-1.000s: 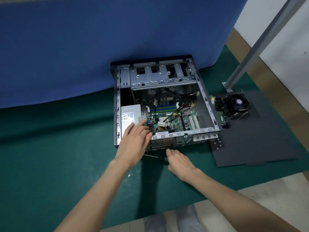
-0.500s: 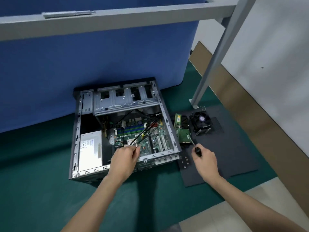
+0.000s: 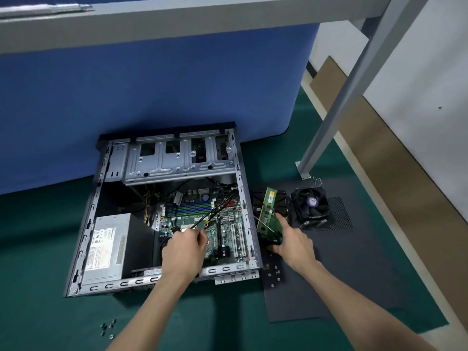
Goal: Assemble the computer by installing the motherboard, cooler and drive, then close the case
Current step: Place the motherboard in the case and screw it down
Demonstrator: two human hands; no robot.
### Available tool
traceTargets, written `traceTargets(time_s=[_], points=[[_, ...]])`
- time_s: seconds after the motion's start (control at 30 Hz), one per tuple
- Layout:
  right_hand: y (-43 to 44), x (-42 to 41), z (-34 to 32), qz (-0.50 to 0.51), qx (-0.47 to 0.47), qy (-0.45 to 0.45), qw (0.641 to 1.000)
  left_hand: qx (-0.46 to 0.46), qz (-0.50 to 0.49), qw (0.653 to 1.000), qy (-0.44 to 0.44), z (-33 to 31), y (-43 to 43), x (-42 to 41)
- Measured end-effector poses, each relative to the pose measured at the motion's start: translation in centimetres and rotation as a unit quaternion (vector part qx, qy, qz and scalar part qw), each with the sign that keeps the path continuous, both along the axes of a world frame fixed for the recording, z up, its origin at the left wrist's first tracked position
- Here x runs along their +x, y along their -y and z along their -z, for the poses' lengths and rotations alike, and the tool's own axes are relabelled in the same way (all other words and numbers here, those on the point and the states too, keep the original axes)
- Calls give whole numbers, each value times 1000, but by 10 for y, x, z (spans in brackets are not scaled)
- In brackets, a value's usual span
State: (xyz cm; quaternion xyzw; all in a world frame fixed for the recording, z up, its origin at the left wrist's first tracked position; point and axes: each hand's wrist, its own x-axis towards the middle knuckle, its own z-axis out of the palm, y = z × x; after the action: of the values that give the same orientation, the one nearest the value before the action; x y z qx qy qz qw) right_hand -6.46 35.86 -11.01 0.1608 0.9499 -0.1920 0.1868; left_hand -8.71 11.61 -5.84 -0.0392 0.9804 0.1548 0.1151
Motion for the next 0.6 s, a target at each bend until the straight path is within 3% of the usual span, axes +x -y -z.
traceTargets(time_s=[0.2, 0.37, 0.6], points=[[-13, -7, 5, -19, 15, -26, 999, -5, 2, 1000, 16, 0, 1, -1], [-22, -23, 3, 46, -10, -95, 994, -1, 5, 1000, 12, 1, 1, -1], [-28, -43, 2, 74, -12, -93, 993, -2, 7, 1000, 4, 3, 1, 0]])
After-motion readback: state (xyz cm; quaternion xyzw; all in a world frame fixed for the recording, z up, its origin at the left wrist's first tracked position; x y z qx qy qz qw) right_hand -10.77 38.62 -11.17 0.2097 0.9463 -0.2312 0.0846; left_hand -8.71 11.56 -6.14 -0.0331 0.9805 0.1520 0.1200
